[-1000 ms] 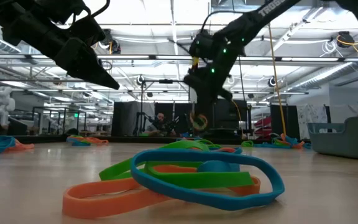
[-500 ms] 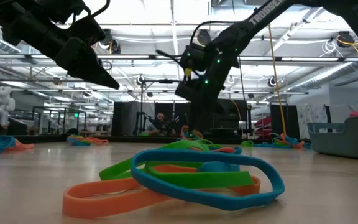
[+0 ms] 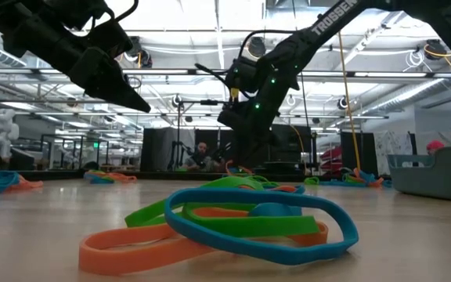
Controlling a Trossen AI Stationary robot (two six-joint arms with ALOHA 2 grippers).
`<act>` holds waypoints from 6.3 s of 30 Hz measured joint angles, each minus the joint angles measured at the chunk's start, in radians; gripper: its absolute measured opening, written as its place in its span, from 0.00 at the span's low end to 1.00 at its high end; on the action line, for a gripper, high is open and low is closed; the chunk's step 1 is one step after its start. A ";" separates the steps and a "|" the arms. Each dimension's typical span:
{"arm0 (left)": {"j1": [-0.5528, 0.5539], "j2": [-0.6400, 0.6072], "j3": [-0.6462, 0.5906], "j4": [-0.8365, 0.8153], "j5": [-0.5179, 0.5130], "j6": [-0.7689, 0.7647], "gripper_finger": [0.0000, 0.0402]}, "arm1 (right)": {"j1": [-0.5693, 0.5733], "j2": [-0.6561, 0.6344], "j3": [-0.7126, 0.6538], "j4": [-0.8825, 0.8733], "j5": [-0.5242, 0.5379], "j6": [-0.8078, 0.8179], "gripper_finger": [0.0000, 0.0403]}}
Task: Sort rubber bands into baskets
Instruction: Put the orange rubber band into the orange bin
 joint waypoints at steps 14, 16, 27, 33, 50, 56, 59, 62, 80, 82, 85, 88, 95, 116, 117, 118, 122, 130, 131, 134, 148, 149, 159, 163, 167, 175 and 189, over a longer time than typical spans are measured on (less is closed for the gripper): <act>0.000 0.000 0.000 -0.001 0.000 0.000 0.41 | 0.036 -0.059 0.000 -0.070 -0.056 -0.012 0.00; 0.000 0.000 0.000 -0.001 0.000 0.000 0.41 | 0.050 -0.083 0.000 -0.088 -0.057 -0.012 0.00; 0.000 0.000 0.000 -0.010 0.000 -0.001 0.41 | 0.129 -0.263 0.000 -0.203 -0.041 0.003 0.00; 0.000 0.000 0.000 -0.009 0.000 -0.001 0.41 | 0.145 -0.344 0.000 -0.266 0.171 0.034 0.00; 0.000 0.000 0.000 -0.016 0.000 -0.012 0.41 | 0.270 -0.181 -0.001 -0.362 -0.004 0.068 0.00; 0.000 0.000 0.000 -0.003 0.019 -0.027 0.41 | 0.364 -0.238 -0.001 -0.456 -0.001 0.146 0.00; -0.001 0.000 0.000 0.026 0.086 -0.027 0.41 | 0.419 -0.263 -0.001 -0.525 0.002 0.201 0.00; -0.001 0.000 0.000 0.068 0.151 -0.027 0.41 | 0.479 -0.286 -0.001 -0.605 0.002 0.270 0.00; -0.124 0.144 0.000 0.481 0.345 -0.021 0.41 | 0.901 -0.320 0.000 -0.799 -0.137 0.700 0.00; -0.135 0.186 0.000 0.536 0.364 -0.012 0.41 | 0.960 -0.320 0.000 -0.787 -0.160 0.750 0.00; -0.142 0.246 0.002 0.596 0.388 0.007 0.41 | 1.034 -0.320 -0.001 -0.773 -0.158 0.799 0.00; -0.141 0.296 0.026 0.615 0.422 0.008 0.41 | 1.087 -0.320 0.000 -0.745 -0.126 0.832 0.00; -0.141 0.348 0.070 0.611 0.438 0.035 0.41 | 1.176 -0.321 -0.022 -0.633 -0.022 0.931 0.00; -0.140 0.348 0.073 0.608 0.526 0.035 0.41 | 1.294 -0.320 -0.172 -0.574 0.030 1.225 0.00; -0.140 0.348 0.073 0.607 0.526 0.035 0.41 | 1.294 -0.320 -0.172 -0.583 0.030 1.235 0.00; -0.140 0.348 0.073 0.606 0.526 0.035 0.41 | 1.294 -0.320 -0.172 -0.595 0.029 1.247 0.00; -0.140 0.348 0.073 0.603 0.526 0.035 0.41 | 1.294 -0.320 -0.172 -0.651 0.025 1.312 0.01; -0.119 0.347 0.073 0.550 0.509 0.033 0.41 | 1.294 -0.320 -0.172 -0.656 0.023 1.343 0.15; -0.114 0.347 0.073 0.545 0.509 0.033 0.41 | 1.294 -0.320 -0.172 -0.656 0.023 1.343 0.17; -0.099 0.340 0.074 0.516 0.507 0.032 0.41 | 1.294 -0.320 -0.172 -0.656 0.022 1.341 0.23; -0.072 0.103 0.109 -0.034 0.094 0.026 0.41 | 1.207 -0.320 -0.172 -0.620 0.034 1.161 0.30; -0.072 0.092 0.109 -0.069 0.044 0.023 0.41 | 1.191 -0.320 -0.172 -0.614 0.047 1.124 0.29; 0.000 0.076 0.109 -0.313 -0.169 -0.167 0.41 | 0.992 -0.320 -0.172 -0.363 0.140 0.623 0.29; 0.061 0.076 0.109 -0.422 -0.134 -0.291 0.41 | 0.913 -0.320 -0.172 -0.188 0.161 0.350 0.29; 0.090 0.076 0.109 -0.505 -0.068 -0.368 0.41 | 0.833 -0.320 -0.184 0.012 0.150 0.075 0.29; 0.093 0.076 0.109 -0.584 0.006 -0.492 0.41 | 0.592 -0.320 -0.271 0.333 -0.145 -0.240 0.26; 0.093 0.076 0.109 -0.858 0.381 -0.630 0.41 | 0.352 -0.320 -0.397 0.554 -0.267 -0.358 0.20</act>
